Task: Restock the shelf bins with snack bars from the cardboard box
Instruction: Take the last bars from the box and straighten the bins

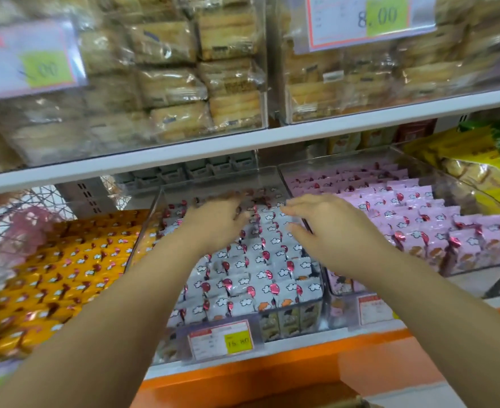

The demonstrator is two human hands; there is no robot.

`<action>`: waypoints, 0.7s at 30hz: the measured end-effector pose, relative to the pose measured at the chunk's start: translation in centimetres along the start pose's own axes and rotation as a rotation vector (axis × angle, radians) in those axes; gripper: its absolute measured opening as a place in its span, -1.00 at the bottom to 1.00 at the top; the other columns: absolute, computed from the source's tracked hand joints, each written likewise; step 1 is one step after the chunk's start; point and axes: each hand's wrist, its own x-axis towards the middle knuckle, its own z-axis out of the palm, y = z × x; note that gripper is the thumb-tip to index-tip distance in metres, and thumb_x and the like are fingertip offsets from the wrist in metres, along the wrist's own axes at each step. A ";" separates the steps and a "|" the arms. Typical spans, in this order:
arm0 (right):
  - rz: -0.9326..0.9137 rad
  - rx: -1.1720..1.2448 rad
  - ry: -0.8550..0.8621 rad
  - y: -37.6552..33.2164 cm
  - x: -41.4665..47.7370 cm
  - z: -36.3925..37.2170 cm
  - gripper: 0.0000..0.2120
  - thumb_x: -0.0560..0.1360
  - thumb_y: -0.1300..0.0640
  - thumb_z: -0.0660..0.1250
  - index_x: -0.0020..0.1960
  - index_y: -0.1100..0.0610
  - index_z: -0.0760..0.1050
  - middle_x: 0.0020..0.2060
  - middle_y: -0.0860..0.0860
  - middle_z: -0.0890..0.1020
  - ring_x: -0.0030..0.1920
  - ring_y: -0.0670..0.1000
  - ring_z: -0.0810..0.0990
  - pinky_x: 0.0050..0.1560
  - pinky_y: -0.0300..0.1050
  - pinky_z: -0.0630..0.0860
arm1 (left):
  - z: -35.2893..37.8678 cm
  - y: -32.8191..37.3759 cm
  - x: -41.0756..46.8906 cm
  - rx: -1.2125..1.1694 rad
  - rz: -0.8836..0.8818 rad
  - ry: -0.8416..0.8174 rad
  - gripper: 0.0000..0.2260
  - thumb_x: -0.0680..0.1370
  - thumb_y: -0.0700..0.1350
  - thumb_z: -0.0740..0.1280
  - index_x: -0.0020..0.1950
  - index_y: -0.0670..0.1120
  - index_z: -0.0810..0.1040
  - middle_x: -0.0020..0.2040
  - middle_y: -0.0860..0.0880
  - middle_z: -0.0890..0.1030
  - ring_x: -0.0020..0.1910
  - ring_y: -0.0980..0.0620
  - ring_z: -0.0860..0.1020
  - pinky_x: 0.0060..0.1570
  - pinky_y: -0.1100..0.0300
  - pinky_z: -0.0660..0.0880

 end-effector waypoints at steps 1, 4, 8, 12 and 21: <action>-0.045 -0.001 -0.034 -1.2 -0.2 0.1 -0.61 0.63 0.00 0.10 0.45 -0.03 0.31 0.43 -0.10 0.36 0.40 0.02 0.31 0.37 -0.09 0.24 | -0.1 -1.2 -1.8 0.072 -0.021 0.020 -0.57 0.65 0.12 0.02 0.52 0.06 0.18 0.49 -0.04 0.30 0.46 -0.06 0.27 0.44 -0.16 0.08; -0.202 -0.030 -0.229 -4.9 0.0 1.9 -0.50 0.64 -0.08 0.03 0.54 -0.01 0.07 0.53 -0.02 0.12 0.51 0.01 0.07 0.47 -0.08 0.02 | -0.4 -5.0 -6.7 0.158 -0.062 0.056 -0.58 0.65 0.13 0.02 0.52 0.14 0.17 0.54 0.10 0.19 0.53 0.04 0.08 0.45 -0.22 -0.15; -0.221 -0.097 -0.522 -8.8 2.0 5.9 -0.35 0.57 -0.30 -0.09 0.54 -0.11 -0.23 0.54 -0.03 -0.24 0.53 0.05 -0.26 0.49 0.17 -0.26 | 0.2 -8.9 -11.0 0.000 -0.120 0.056 -0.60 0.65 0.06 0.05 0.50 0.08 0.23 0.56 0.08 0.10 0.54 0.02 0.05 0.49 -0.16 -0.06; -0.191 -0.199 -0.532 -9.6 4.3 8.4 -0.35 0.53 -0.35 -0.19 0.52 -0.15 -0.31 0.52 -0.05 -0.30 0.52 0.06 -0.29 0.45 0.22 -0.33 | 1.4 -10.0 -12.5 -0.098 -0.045 0.060 -0.58 0.66 0.05 0.04 0.53 0.06 0.18 0.58 0.09 -0.07 0.54 0.04 0.04 0.49 -0.10 0.03; -0.100 -0.191 -0.577 -10.0 6.2 6.6 -0.10 0.36 -0.50 -0.09 0.56 -0.07 -0.13 0.55 -0.01 0.02 0.53 0.07 0.04 0.49 0.09 -0.04 | 1.6 -10.3 -13.0 -0.129 -0.008 0.124 -0.61 0.67 -0.02 0.03 0.52 0.04 0.21 0.58 0.08 -0.03 0.52 0.06 0.13 0.51 -0.06 0.00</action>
